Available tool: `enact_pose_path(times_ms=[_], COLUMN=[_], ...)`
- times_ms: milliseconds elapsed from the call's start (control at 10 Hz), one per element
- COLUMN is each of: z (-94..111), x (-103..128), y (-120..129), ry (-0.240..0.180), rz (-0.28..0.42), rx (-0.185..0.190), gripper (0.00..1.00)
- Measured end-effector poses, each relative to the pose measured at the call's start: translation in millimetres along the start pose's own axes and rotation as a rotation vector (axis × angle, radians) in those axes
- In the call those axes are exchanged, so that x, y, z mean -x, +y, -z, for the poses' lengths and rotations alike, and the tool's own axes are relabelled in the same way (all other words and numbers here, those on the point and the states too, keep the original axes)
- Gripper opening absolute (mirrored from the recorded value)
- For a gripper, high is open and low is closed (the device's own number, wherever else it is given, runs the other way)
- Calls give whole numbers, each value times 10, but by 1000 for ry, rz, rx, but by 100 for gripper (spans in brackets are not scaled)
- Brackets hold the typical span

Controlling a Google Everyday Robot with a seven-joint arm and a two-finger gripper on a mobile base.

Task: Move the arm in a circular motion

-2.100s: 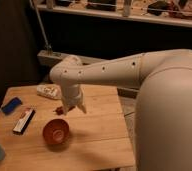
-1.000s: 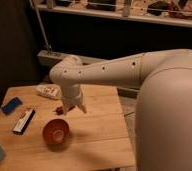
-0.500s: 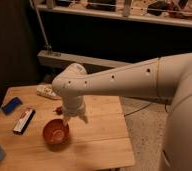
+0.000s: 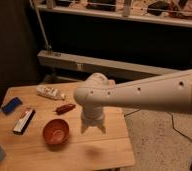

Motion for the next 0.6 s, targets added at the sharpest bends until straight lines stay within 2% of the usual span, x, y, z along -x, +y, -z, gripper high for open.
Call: enact_pose_path(times_ms=[100,200,300,400,500,600], z=[26,128,234,429,581,828], x=[165,462,675,1007,1235,1589], y=[-305,-721,-909,-1094,-1156,-1100], ry=[-1,-11,-24,-45,-60,-80], rz=[-67,-162,-209,-265,-295,-320], rx=[0,-5,-8,-6,-4,-9], gripper=[65,65,65,65,65,65])
